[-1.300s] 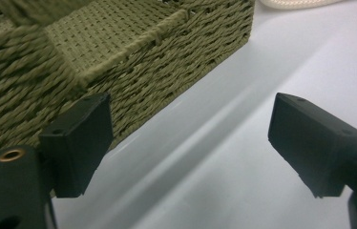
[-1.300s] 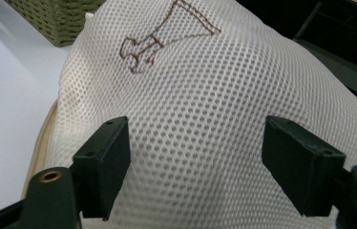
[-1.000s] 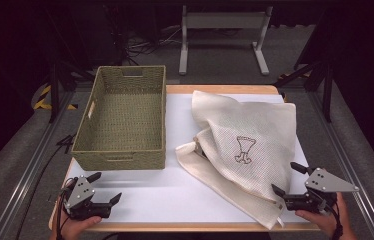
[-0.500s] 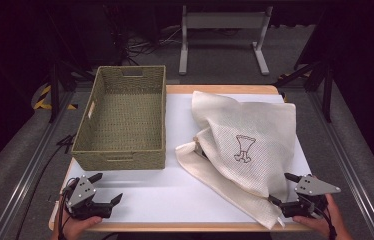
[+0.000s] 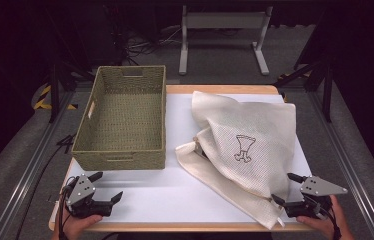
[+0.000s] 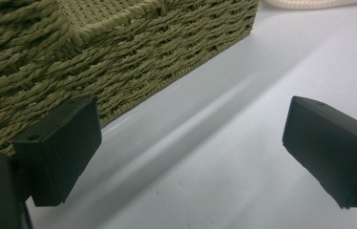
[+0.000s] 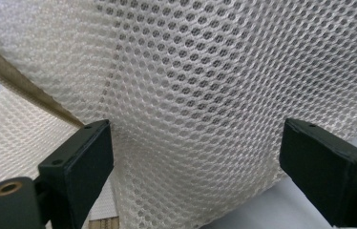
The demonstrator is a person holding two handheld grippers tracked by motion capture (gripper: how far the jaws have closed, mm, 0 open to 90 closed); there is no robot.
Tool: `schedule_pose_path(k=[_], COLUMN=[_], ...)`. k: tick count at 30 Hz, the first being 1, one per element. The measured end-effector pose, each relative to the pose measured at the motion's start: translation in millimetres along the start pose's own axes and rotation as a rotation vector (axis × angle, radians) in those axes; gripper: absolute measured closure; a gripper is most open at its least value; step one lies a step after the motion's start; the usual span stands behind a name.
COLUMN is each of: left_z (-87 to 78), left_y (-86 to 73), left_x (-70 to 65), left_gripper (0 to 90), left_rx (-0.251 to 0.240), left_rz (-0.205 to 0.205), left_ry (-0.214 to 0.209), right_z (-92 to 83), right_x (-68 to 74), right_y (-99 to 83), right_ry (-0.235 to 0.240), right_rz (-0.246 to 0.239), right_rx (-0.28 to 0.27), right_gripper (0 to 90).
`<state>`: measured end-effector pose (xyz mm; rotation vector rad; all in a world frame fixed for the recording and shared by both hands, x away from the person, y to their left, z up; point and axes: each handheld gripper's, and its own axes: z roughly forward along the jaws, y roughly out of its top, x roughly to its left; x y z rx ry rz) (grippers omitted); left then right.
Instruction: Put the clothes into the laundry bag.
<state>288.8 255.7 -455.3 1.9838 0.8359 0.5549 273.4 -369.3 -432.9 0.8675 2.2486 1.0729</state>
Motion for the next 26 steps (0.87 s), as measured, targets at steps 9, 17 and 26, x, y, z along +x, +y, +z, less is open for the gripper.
schedule_pose_path(k=[9, 17, 26], left_z=[3.2, 3.5, 4.2], left_y=[0.8, 1.1, 0.7], left_x=[-0.1, 0.0, 0.4], left_gripper=[7.1, 7.1, 7.2], left_rx=[0.010, 0.010, 0.015], left_rz=[0.003, 0.004, 0.002], left_ry=[-0.006, -0.001, 0.001], right_z=[-1.6, -2.0, -2.8], right_x=[0.5, 3.2, 2.8], right_y=[-0.3, 0.5, 1.1], right_ry=[0.002, 0.011, 0.014], right_rz=[-0.003, -0.020, -0.020], right_rx=[-0.009, -0.001, -0.007], right_gripper=[12.6, 13.1, 13.2])
